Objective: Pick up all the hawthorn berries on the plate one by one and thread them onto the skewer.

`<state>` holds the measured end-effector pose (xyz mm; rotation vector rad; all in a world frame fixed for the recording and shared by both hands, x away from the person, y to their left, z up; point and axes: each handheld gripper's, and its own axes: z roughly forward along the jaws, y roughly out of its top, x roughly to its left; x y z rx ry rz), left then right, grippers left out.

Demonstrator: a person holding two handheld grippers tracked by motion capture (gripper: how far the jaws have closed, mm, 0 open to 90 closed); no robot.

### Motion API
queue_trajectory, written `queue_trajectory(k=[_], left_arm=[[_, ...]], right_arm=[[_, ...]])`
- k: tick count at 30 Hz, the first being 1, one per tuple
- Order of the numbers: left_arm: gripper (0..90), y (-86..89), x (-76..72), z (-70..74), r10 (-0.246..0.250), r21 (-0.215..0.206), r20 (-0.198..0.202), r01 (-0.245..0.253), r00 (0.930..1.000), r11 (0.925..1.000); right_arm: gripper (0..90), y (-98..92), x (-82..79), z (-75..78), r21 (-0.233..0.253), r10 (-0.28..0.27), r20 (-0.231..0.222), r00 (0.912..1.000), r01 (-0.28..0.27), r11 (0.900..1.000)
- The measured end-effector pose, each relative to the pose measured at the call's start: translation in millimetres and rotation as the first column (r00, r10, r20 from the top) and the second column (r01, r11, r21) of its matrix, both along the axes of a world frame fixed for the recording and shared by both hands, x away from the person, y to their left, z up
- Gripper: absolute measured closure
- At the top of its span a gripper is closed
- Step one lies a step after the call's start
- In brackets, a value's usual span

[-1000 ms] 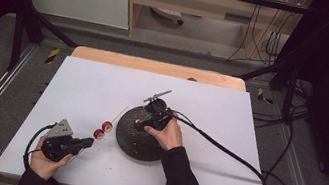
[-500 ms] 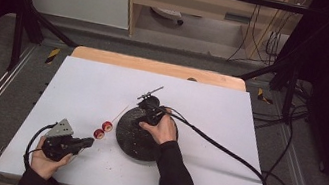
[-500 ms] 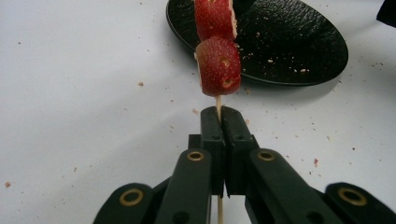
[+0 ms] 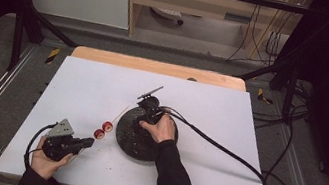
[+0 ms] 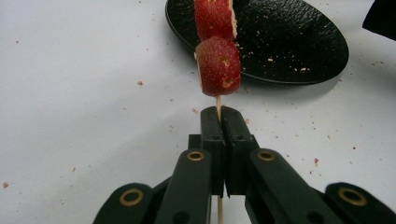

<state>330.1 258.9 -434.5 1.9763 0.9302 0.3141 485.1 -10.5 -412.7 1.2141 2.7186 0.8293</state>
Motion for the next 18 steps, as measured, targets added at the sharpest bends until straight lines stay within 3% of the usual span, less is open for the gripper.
queue_trajectory(k=[18], left_arm=[[88.3, 0.0, 0.2, 0.2, -0.001, 0.001, 0.002, 0.001, 1.0000, 1.0000]], right_arm=[[61.5, 1.0, 2.4, -5.9, -0.010, 0.008, -0.027, 0.9996, -0.008, 1.000]])
